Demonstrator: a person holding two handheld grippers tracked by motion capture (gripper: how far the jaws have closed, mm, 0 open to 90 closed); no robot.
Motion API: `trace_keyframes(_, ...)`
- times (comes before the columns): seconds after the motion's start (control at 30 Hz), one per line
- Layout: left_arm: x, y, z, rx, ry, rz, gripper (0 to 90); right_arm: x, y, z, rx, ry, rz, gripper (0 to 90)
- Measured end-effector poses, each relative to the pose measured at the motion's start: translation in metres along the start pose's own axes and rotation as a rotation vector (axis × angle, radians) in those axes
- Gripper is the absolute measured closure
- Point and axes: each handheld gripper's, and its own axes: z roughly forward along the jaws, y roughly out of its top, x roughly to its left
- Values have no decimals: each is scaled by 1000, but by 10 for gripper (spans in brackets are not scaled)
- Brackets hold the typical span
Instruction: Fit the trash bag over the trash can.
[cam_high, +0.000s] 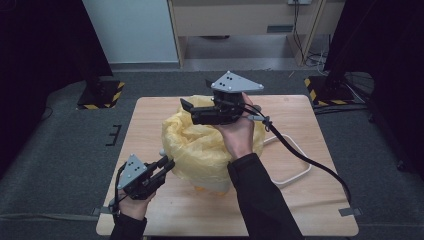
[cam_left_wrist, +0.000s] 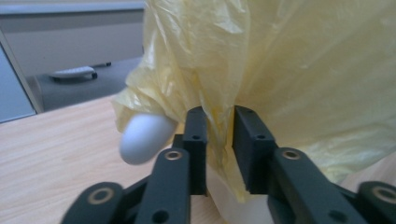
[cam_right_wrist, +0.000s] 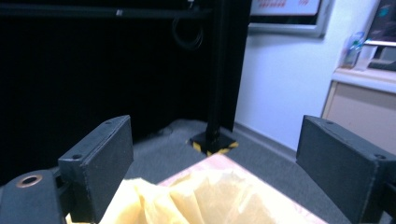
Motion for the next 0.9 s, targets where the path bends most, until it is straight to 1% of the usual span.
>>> trace_keyframes(0.07,3,3,-5,-26,-6,-1,711,-1,3,-4,-25,-18,6,113)
trace_keyframes(0.13,5,7,-11,-64,-8,4,694,-1,6,-7,-49,-36,-1,113)
trace_keyframes(0.17,6,9,-14,-79,-14,-3,688,-2,7,-9,-61,-46,-5,113)
trace_keyframes(0.2,7,11,-17,-94,-11,-8,683,-2,9,-11,-72,-54,-2,113)
trace_keyframes(0.3,10,15,-24,-128,10,-19,641,-3,13,-16,-107,-85,-11,114)
trace_keyframes(0.37,13,17,-27,-145,3,-34,635,-5,16,-22,-133,-110,-14,114)
trace_keyframes(0.43,15,18,-29,-158,8,-44,628,-7,20,-27,-137,-130,-10,114)
trace_keyframes(0.47,15,18,-30,-161,16,-45,621,-7,22,-30,-147,-136,-7,114)
trace_keyframes(0.63,19,20,-34,-181,38,-59,596,-13,31,-44,-154,-191,-35,113)
trace_keyframes(0.73,20,21,-36,-191,46,-62,586,-17,35,-52,-149,-210,-52,107)
trace_keyframes(0.8,21,21,-37,-199,52,-67,574,-20,37,-58,-139,-232,-69,101)
trace_keyframes(0.87,22,22,-39,-206,61,-71,570,-23,39,-63,-136,-247,-75,101)
trace_keyframes(0.9,23,22,-39,-207,67,-71,566,-25,38,-65,-148,-247,-73,105)
